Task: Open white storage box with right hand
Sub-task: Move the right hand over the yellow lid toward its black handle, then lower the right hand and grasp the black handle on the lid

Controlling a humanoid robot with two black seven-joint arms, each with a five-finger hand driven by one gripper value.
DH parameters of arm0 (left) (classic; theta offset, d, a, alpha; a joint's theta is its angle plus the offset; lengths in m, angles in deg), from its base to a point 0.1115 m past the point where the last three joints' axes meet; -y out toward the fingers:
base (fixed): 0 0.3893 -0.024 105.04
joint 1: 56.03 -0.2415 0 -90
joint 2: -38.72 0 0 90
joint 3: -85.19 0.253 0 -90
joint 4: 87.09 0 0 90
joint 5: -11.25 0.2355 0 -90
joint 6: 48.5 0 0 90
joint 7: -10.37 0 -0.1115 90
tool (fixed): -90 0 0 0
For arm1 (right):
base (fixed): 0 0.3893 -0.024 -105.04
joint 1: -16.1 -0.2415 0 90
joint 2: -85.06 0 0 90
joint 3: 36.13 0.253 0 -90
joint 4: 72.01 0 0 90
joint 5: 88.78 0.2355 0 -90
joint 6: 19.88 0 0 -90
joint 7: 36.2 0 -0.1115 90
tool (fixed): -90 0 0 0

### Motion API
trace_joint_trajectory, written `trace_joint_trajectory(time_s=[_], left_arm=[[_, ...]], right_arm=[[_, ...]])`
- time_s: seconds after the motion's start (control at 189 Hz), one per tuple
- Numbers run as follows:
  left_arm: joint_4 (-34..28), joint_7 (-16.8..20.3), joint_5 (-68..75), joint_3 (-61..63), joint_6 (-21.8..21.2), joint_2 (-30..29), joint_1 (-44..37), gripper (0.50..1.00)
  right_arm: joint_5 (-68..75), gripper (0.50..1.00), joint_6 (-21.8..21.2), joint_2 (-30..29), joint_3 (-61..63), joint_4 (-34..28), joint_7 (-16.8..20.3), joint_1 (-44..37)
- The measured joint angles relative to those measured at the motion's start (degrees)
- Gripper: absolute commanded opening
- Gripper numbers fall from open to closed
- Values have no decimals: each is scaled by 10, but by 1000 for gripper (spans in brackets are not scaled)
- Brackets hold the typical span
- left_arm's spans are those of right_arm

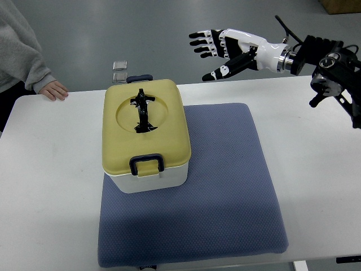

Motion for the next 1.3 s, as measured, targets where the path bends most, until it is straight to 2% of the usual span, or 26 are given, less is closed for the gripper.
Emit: trace_joint_trajectory(time_s=[0.079,0.217,0.344,0.502,0.809,1.3], left_arm=[[0,0,0,0,1,0,0,1000],[0,0,0,0,1,0,0,1000],[-1,0,0,0,1,0,0,1000],[-3,0,0,0,1,0,0,1000],[0,0,0,1,1,0,0,1000],[-2,0,1,0,2,0,0,1000]], right_arm=[[-130,930,-12,4,-11,-28,-1,-35],[-252,930,-14,8,-50,-87,-2,-89],[-300,930,-15,-1,-100,-115,-2,-128],[-320,928,-13,-28,-122,-124,1,-135],[-358,928,113,-49,-133,-124,4,-113],[-358,921,200,-97,-130,-119,4,-73]])
